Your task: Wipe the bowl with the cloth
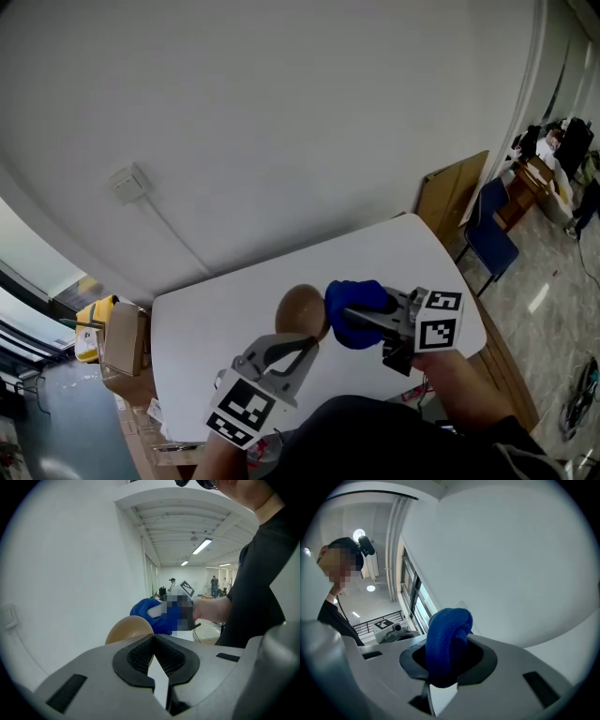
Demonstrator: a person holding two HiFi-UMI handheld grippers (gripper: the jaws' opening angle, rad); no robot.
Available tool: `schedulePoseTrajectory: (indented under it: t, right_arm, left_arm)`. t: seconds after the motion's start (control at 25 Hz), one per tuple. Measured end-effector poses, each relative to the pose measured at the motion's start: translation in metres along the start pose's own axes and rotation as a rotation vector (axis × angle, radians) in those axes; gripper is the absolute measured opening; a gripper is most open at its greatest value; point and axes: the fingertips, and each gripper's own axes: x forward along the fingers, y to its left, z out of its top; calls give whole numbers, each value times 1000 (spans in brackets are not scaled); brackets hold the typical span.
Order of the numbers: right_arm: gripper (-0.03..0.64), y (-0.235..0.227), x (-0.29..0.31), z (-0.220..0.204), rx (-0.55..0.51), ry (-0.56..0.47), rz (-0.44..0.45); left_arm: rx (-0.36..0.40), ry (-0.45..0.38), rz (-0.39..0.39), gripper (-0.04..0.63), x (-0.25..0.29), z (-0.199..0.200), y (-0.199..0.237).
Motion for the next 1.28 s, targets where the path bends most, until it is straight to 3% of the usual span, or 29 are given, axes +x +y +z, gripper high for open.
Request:
schedulePoseTrajectory:
  t: [0.4,0.64,0.88,1.12,1.28]
  right_arm:
    - [81,45,31,-15,4,6,110]
    - [81,59,47,-36,52,37,194]
    - [81,74,62,-55,79,79,261]
    - [81,70,53,-41,94,16,270]
    - [81,55,37,-22,69,-34,226]
  left_arm:
    - [-5,-62,130,16,-22,21,35]
    - [17,-87,136,17,-24,38,35]
    - [-1,-145,50,15,-19,55,18]
    - [-2,-110,95,15,-22,43,30]
    - [-24,-110,111,15,-28,37,36]
